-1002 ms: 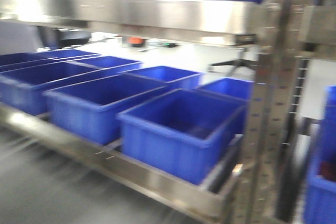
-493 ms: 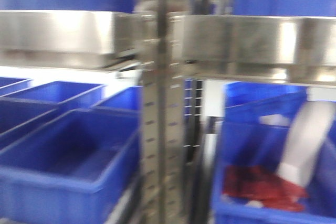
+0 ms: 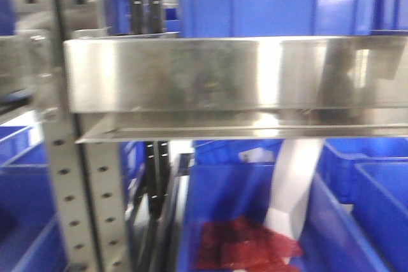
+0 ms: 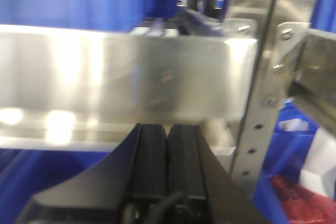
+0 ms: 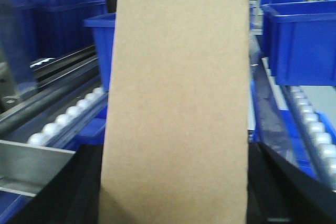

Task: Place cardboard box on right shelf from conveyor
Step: 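Drive up to the steel shelf rack with blue bins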

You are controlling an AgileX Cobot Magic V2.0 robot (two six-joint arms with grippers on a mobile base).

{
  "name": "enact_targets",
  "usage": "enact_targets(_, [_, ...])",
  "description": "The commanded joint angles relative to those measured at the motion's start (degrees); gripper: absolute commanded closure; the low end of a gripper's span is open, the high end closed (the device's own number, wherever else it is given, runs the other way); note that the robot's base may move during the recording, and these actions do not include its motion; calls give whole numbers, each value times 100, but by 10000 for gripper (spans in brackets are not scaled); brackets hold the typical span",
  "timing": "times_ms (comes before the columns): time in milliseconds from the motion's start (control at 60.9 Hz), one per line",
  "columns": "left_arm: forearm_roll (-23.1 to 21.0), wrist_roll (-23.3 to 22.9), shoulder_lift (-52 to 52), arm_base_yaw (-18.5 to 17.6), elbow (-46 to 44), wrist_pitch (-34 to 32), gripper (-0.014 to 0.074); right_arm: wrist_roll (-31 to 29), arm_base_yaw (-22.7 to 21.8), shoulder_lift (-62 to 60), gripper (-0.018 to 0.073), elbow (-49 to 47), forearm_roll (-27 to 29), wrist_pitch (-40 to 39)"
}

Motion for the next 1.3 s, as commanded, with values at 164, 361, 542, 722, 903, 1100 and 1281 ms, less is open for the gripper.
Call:
enact_targets(164, [-34,1,-93,168,57,-487,713,-54,-25,87,430,-148,-24,-589])
enact_targets(361, [-34,1,-93,191,47,-487,713,-54,-25,87,430,-148,-24,-589])
enact_targets(542, [-34,1,-83,191,47,-487,713,-54,-25,87,430,-148,-24,-589])
enact_targets(722, [-34,1,-83,191,47,-487,713,-54,-25,87,430,-148,-24,-589])
enact_targets(903, [-34,1,-83,191,47,-487,713,-54,-25,87,430,-148,-24,-589])
enact_targets(1100, [-34,1,-83,191,47,-487,713,-54,-25,87,430,-148,-19,-589])
enact_targets(1281, [-34,1,-83,191,47,-487,713,-54,-25,87,430,-148,-18,-588])
